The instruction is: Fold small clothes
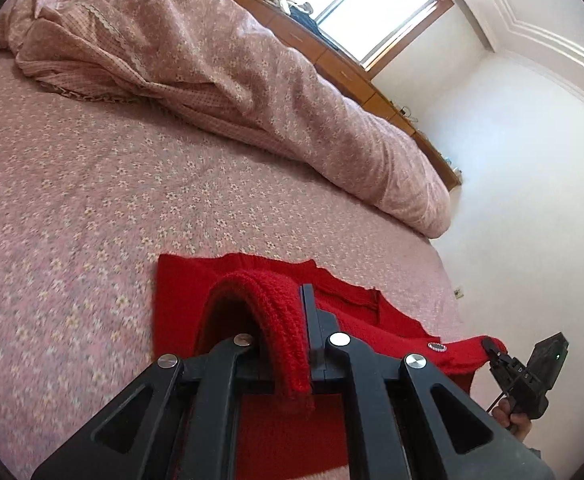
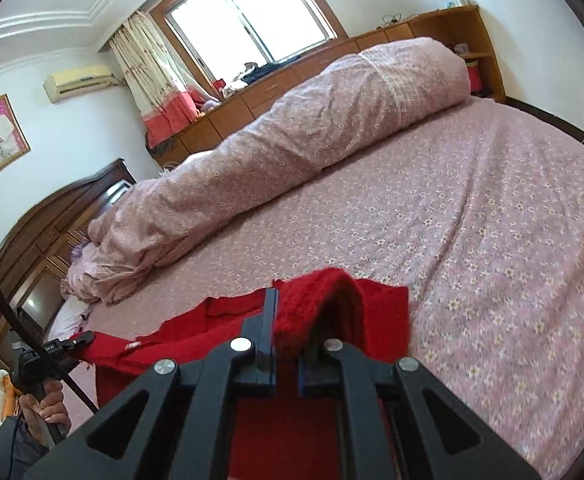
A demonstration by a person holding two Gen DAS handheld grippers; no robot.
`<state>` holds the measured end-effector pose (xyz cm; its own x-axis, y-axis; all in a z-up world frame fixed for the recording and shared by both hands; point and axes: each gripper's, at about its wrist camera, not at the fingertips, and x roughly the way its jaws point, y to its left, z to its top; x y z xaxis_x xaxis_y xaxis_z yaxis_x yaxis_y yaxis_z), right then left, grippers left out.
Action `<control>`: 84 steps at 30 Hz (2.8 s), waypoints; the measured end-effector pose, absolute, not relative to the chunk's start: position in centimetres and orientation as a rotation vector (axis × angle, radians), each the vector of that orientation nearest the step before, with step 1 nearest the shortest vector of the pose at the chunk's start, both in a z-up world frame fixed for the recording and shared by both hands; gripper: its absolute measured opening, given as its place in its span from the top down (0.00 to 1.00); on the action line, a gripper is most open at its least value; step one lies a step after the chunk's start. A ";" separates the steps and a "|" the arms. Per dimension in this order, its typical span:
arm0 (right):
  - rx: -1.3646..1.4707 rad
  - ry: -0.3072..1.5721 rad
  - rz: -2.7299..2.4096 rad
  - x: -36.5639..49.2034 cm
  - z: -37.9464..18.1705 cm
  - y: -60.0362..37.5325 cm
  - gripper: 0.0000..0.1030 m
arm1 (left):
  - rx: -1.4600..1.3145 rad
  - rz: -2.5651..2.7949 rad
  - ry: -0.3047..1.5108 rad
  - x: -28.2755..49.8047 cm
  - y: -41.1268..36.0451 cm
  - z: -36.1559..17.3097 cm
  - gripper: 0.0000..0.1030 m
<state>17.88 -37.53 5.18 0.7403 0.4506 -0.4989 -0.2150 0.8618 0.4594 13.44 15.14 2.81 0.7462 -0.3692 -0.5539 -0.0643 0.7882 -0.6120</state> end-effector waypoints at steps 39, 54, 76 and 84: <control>0.379 0.806 0.247 21.6 -0.5 -42.3 0.20 | -0.544 -0.111 0.852 15.4 16.0 -0.3 0.61; 0.477 1.077 0.560 21.0 -5.7 -41.1 0.04 | -0.379 -0.239 0.871 14.6 5.2 1.0 0.61; 0.569 1.147 0.584 25.3 -4.8 -37.5 0.76 | -0.329 -0.367 0.933 16.7 -3.0 0.4 0.98; 0.580 1.157 0.526 26.2 -4.0 -36.4 0.76 | -0.208 -0.365 0.989 16.3 -6.8 -1.2 1.00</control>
<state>26.19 -36.37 -3.95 0.3155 0.6556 -0.6861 -0.0868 0.7399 0.6671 16.27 -6.79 -1.19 0.4961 -0.3920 -0.7748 0.2058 0.9200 -0.3337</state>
